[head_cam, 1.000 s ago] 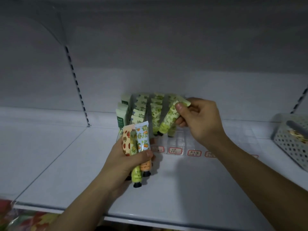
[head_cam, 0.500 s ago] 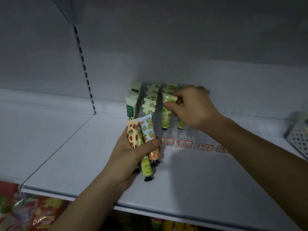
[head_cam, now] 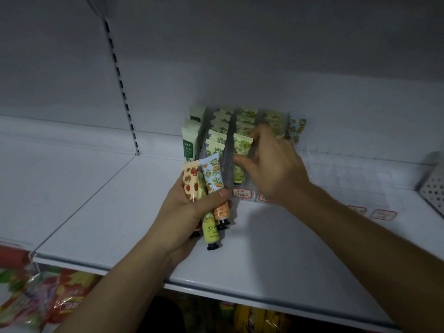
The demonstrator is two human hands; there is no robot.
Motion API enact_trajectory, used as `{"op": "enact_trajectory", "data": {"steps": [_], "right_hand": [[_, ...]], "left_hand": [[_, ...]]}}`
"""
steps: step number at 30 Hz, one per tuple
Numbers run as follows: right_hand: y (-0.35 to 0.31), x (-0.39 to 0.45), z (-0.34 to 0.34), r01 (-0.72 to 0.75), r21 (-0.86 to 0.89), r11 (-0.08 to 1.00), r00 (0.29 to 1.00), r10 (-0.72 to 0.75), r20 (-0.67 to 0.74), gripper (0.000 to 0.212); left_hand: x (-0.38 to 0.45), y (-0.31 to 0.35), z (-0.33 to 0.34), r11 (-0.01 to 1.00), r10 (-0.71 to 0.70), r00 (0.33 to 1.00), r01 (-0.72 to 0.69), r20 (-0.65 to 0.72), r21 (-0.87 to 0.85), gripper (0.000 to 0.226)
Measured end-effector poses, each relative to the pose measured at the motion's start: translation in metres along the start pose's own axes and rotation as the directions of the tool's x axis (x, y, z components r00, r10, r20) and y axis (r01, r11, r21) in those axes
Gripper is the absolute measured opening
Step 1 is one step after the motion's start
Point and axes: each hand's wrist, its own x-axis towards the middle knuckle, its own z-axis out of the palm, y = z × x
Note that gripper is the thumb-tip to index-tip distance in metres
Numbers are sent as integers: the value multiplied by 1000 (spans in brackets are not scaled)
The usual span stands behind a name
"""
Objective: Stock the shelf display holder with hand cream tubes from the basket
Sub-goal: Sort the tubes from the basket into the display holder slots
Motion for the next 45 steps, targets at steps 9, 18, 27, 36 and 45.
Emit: {"op": "enact_trajectory", "data": {"steps": [9,18,27,36,45], "right_hand": [[-10,-38,15,-12,607,795,994,77,-81,27],[-4,-34,8,-161,751,640,986,80,143,14],[66,4,-48,-87,748,658,908,361,-211,23],[92,9,-42,3,577,816,878,275,-393,12],[99,11,-35,-48,387,921,941,172,-292,19]], "left_hand": [[-2,-1,1,995,53,996,-59,74,77,53],[-6,-6,6,968,140,987,-154,81,198,58],[-1,5,27,905,118,992,-128,48,405,38],[45,7,84,783,383,903,-430,195,450,49],[42,-25,84,896,299,936,-343,187,282,45]]}}
